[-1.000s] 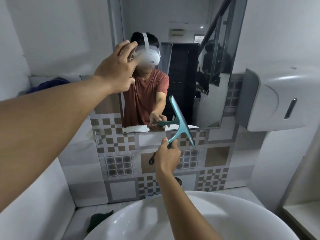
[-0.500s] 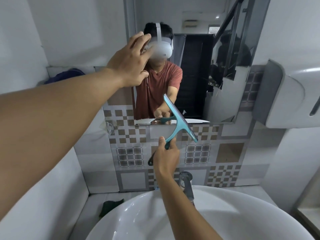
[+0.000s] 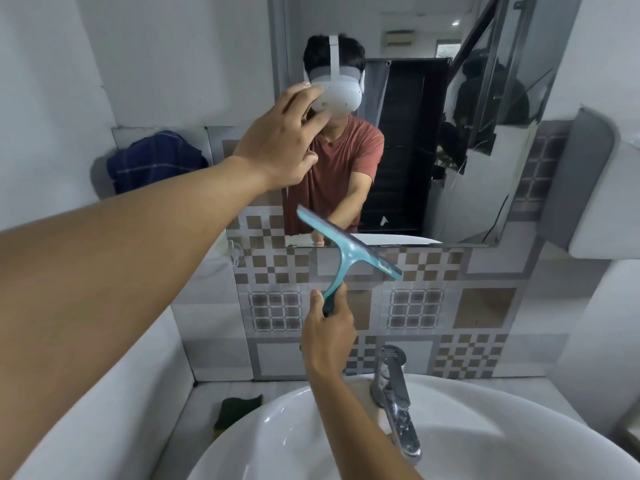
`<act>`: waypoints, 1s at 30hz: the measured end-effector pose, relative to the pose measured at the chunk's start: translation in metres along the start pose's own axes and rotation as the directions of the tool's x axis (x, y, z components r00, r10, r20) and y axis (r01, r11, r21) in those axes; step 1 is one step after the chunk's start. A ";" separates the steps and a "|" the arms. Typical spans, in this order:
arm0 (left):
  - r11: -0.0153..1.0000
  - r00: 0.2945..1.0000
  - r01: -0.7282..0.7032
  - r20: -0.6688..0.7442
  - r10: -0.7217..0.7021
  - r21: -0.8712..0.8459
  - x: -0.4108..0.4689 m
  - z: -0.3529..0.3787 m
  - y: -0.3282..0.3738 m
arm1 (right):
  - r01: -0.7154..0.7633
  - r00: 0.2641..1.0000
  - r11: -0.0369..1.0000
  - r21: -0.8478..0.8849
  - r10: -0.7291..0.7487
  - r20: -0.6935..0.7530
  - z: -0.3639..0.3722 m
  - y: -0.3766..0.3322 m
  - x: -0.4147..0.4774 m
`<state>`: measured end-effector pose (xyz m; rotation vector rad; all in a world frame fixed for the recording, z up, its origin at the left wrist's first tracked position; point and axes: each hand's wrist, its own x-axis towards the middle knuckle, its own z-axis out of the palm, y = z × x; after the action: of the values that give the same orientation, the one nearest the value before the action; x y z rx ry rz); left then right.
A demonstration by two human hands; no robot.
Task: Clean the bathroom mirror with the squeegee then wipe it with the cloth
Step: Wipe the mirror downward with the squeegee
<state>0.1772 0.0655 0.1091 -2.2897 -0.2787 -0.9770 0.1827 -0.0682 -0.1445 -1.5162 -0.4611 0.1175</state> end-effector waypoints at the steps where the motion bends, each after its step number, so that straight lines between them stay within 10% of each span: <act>1: 1.000 1.000 0.000 0.000 0.000 0.000 0.000 0.000 -0.001 | 0.006 1.000 1.000 -0.020 -0.006 0.016 0.001 0.002 -0.003; 30: 0.995 0.996 0.080 0.041 -0.078 -0.052 -0.012 0.003 0.016 | 0.146 0.974 0.703 -0.696 0.019 0.224 -0.071 0.000 0.006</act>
<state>0.1772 0.0556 0.0912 -2.3640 -0.3668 -0.9907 0.2137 -0.1326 -0.1425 -2.2685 -0.7964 0.0463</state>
